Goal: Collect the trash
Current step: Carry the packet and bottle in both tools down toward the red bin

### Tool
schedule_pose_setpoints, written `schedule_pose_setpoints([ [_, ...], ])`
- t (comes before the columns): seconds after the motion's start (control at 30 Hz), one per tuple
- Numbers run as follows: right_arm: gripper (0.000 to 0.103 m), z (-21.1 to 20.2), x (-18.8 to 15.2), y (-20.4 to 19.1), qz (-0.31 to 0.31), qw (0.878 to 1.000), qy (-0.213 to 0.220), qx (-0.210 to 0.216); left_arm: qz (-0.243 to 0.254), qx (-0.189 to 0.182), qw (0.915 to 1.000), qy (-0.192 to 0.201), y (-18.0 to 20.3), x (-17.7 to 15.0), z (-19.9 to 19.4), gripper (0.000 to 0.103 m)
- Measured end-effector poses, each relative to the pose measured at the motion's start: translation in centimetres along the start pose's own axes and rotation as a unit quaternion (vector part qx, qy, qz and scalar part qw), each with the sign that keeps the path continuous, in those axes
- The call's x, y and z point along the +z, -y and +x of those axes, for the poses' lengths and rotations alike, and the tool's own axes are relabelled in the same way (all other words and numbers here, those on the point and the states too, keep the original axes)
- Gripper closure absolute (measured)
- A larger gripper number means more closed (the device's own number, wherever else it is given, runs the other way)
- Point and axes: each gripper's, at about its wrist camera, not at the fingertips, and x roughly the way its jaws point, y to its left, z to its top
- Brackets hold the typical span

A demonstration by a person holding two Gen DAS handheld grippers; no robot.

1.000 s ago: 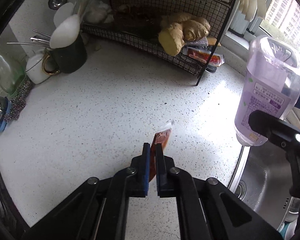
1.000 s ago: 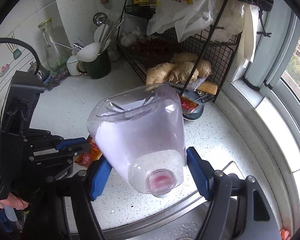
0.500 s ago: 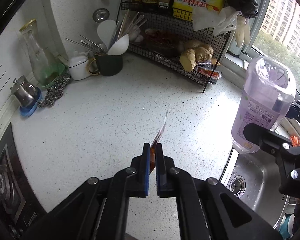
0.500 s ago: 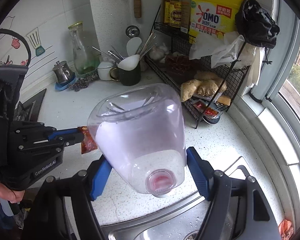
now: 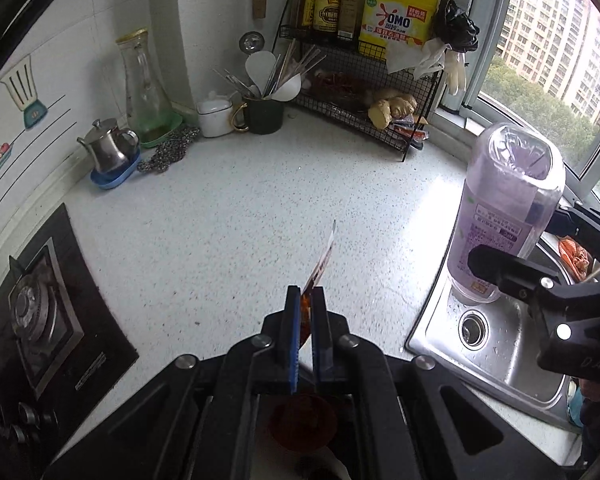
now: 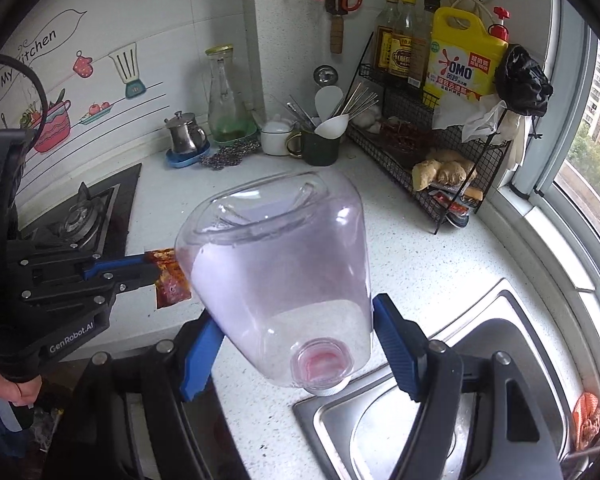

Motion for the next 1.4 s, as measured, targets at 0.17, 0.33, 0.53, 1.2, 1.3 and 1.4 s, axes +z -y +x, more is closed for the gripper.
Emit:
schedule_pose_setpoints([
  [0.17,0.032,-1.7,-2.6,-3.9,-0.008,1.000,0.000,0.006,-0.008,0.004,1.0000,-0.002,-1.8,-4.7,-2.9,0.099],
  [0.33,0.032,-2.8,-5.6,-7.3,-0.011,1.000,-0.009,0.017,-0.018,0.003,0.9997,-0.015,-3.3,-9.4,-4.7,0.099],
  [0.53,0.032,-2.9,-9.4,-10.6,-0.012,0.999,-0.027,0.028,-0.022,-0.005,0.9990,-0.038,-4.0,-14.4,-5.2,0.099],
  [1.2,0.032,8.6,-23.9,-14.0,0.015,0.989,-0.142,0.045,-0.062,-0.047,0.9838,-0.161,-5.8,-29.6,8.5,0.099],
  [1.3,0.032,11.0,-25.9,-13.6,0.023,0.987,-0.153,0.032,-0.066,-0.054,0.9810,-0.175,-5.9,-31.3,12.0,0.099],
  [1.4,0.032,13.1,-27.6,-13.3,0.023,0.987,-0.157,0.017,-0.062,-0.056,0.9801,-0.180,-5.7,-32.6,15.2,0.099],
])
